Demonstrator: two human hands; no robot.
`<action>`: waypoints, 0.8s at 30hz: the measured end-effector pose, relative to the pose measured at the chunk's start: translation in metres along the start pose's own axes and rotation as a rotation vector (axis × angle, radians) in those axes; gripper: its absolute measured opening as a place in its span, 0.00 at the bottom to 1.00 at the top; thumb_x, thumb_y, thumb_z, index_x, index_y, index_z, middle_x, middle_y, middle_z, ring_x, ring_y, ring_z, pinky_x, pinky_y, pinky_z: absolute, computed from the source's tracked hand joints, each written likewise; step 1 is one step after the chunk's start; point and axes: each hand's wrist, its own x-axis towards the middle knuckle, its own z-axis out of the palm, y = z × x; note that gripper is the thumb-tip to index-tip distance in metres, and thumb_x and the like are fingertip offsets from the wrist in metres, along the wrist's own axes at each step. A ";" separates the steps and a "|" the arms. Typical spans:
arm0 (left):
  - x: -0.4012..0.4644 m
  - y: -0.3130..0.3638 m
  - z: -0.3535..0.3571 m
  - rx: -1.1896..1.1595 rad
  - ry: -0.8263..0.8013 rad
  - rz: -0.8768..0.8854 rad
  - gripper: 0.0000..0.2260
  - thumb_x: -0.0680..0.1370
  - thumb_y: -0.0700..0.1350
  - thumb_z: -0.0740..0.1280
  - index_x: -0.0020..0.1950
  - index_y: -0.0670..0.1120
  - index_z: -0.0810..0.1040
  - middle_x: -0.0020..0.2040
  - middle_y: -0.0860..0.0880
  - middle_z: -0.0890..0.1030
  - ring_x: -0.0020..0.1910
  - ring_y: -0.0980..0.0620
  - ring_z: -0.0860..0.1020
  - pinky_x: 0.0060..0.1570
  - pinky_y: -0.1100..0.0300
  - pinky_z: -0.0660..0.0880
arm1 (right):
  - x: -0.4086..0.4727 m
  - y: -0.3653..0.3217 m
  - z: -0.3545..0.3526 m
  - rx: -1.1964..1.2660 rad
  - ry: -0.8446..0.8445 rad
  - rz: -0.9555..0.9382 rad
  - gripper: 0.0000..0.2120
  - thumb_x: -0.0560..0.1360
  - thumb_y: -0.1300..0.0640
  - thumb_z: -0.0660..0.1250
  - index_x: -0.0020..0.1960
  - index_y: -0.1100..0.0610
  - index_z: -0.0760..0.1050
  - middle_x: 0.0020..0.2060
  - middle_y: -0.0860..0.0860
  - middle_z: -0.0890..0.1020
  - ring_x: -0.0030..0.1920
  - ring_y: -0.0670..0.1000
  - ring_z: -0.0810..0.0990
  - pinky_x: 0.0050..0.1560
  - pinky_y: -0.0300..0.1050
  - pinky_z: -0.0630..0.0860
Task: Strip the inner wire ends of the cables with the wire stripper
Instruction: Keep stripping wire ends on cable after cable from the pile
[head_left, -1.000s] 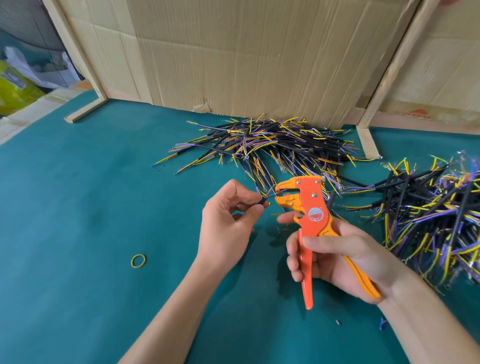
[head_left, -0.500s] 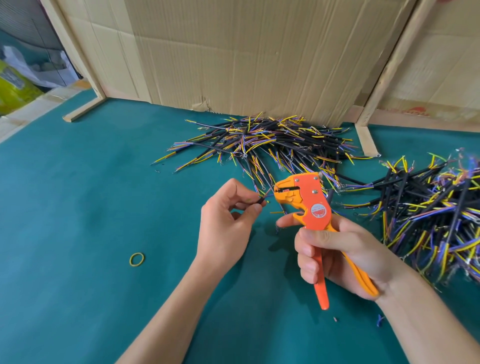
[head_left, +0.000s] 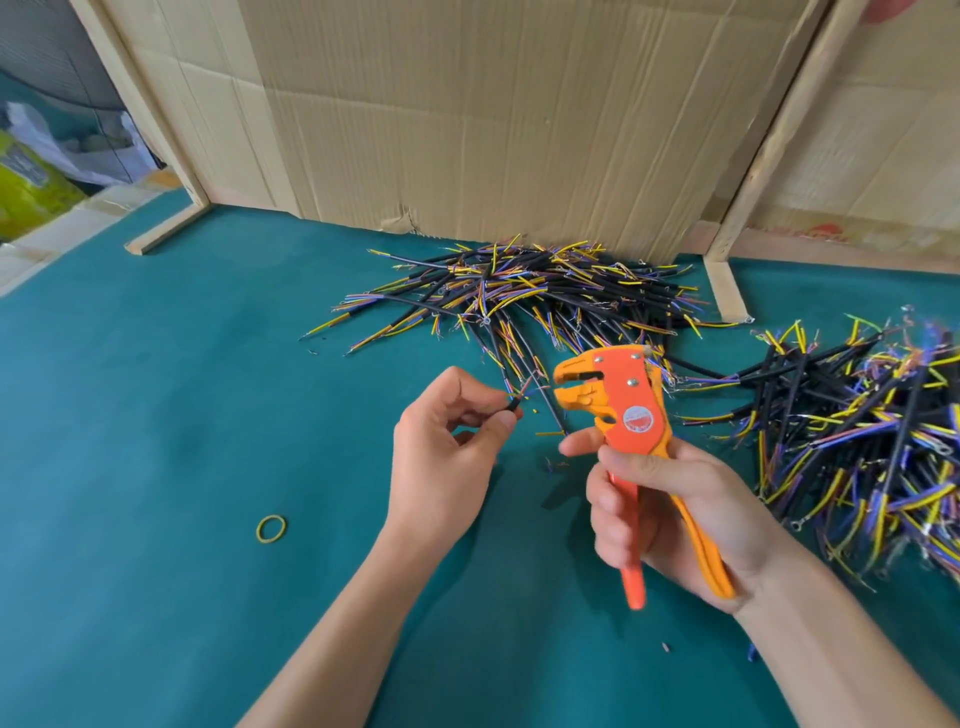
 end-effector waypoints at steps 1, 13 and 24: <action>0.001 0.000 -0.001 -0.009 0.023 0.003 0.08 0.73 0.37 0.72 0.42 0.50 0.78 0.41 0.49 0.86 0.41 0.47 0.82 0.40 0.46 0.77 | -0.001 -0.001 -0.001 0.017 0.012 -0.004 0.14 0.70 0.60 0.73 0.54 0.65 0.83 0.33 0.58 0.74 0.27 0.55 0.74 0.28 0.48 0.74; -0.002 0.002 0.001 0.110 0.198 0.054 0.11 0.76 0.35 0.71 0.41 0.50 0.77 0.40 0.54 0.84 0.39 0.52 0.80 0.41 0.52 0.79 | 0.002 0.011 0.011 0.049 -0.106 0.090 0.23 0.66 0.63 0.80 0.58 0.68 0.79 0.43 0.68 0.79 0.40 0.65 0.81 0.47 0.62 0.80; -0.007 -0.002 0.005 0.378 0.131 0.284 0.15 0.74 0.31 0.70 0.44 0.52 0.74 0.39 0.53 0.79 0.38 0.51 0.76 0.41 0.54 0.73 | 0.000 0.002 0.004 0.087 -0.081 0.047 0.25 0.64 0.62 0.82 0.58 0.66 0.80 0.42 0.65 0.79 0.39 0.64 0.81 0.45 0.60 0.81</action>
